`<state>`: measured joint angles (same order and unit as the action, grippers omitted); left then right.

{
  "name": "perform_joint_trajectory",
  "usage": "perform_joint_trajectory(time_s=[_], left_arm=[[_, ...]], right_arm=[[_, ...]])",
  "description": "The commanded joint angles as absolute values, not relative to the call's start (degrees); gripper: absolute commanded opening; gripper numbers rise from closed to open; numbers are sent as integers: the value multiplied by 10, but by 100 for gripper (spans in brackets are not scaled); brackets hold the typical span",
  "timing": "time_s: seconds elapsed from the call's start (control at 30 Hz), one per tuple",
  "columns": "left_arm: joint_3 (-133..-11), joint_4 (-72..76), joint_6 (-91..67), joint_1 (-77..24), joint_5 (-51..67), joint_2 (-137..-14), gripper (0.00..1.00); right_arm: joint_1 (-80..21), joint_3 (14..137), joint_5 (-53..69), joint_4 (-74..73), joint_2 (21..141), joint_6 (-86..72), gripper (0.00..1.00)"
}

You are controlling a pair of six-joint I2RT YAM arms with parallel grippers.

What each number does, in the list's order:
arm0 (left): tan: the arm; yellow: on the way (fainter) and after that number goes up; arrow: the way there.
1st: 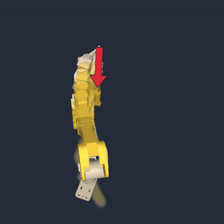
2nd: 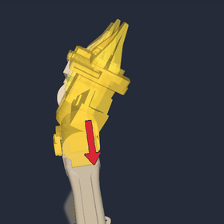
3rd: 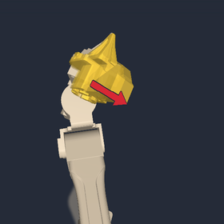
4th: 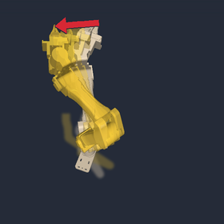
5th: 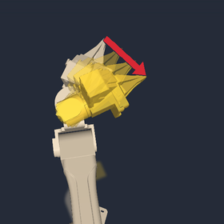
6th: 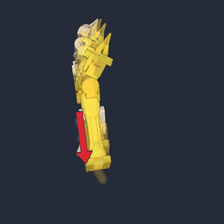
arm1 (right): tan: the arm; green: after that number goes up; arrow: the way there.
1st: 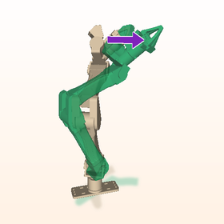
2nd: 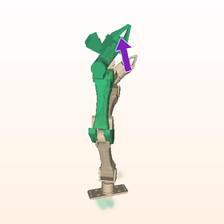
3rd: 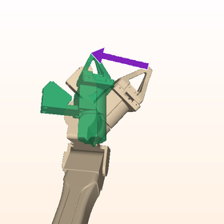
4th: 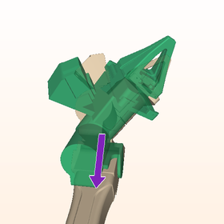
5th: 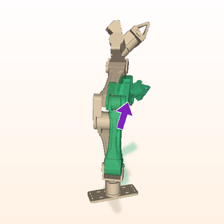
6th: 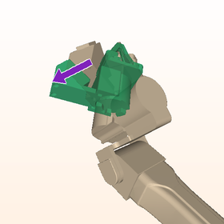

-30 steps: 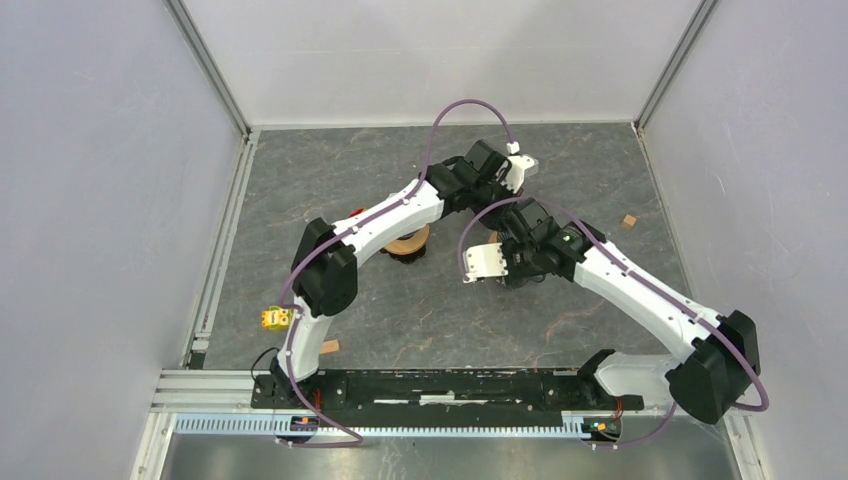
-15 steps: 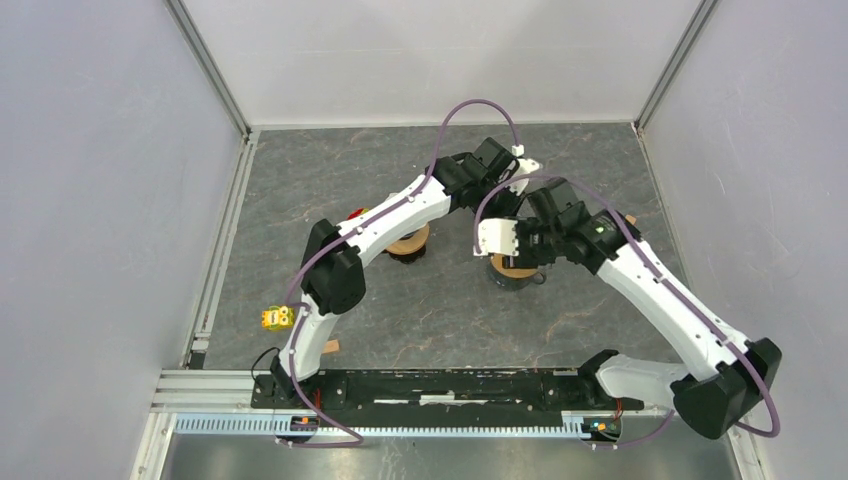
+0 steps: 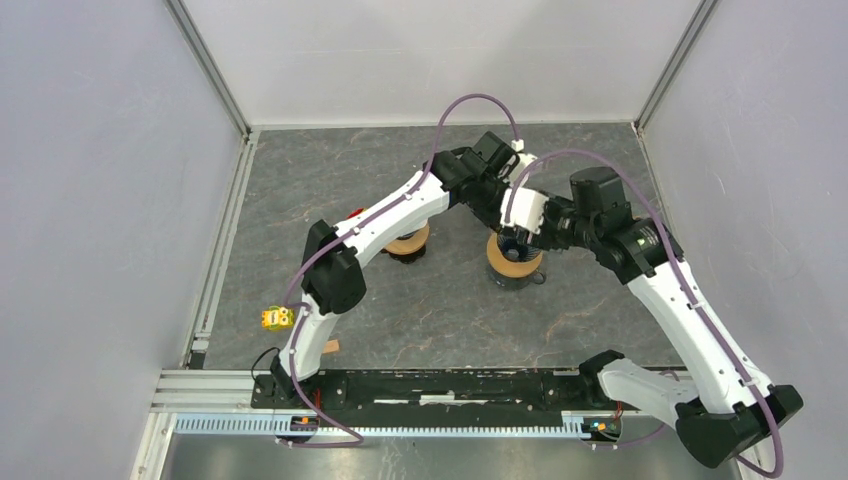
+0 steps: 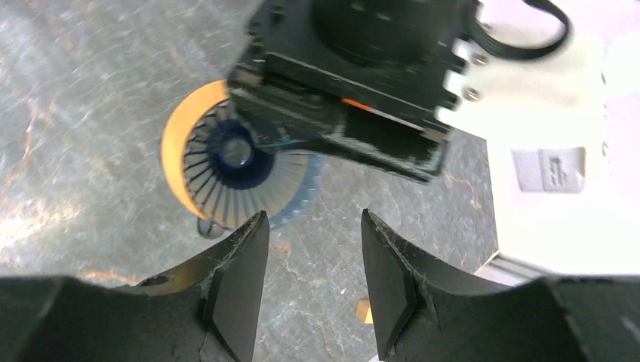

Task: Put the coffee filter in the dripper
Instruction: Pick up the coffee filter from the coffee filter holder.

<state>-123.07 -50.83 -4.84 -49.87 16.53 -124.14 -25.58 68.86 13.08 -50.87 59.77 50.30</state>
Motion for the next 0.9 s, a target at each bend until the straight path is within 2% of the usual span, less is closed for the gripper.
perform_joint_trajectory(time_s=[0.0,0.1,0.33,0.6,0.87], left_arm=[[-1270,-512,-32,-479,156,-1198,63],[-1257,-512,-36,-450,150,-1160,70],[-1153,-491,-19,-384,133,-1047,74],[-1016,-442,-8,-331,132,-917,76],[-900,-376,0,-325,103,-824,83]], right_arm=[[-220,692,110,-376,600,402,55],[-204,701,62,-310,624,336,55],[-199,756,43,-245,751,261,53],[-199,857,57,-251,930,251,48],[-200,906,96,-269,1010,247,43]])
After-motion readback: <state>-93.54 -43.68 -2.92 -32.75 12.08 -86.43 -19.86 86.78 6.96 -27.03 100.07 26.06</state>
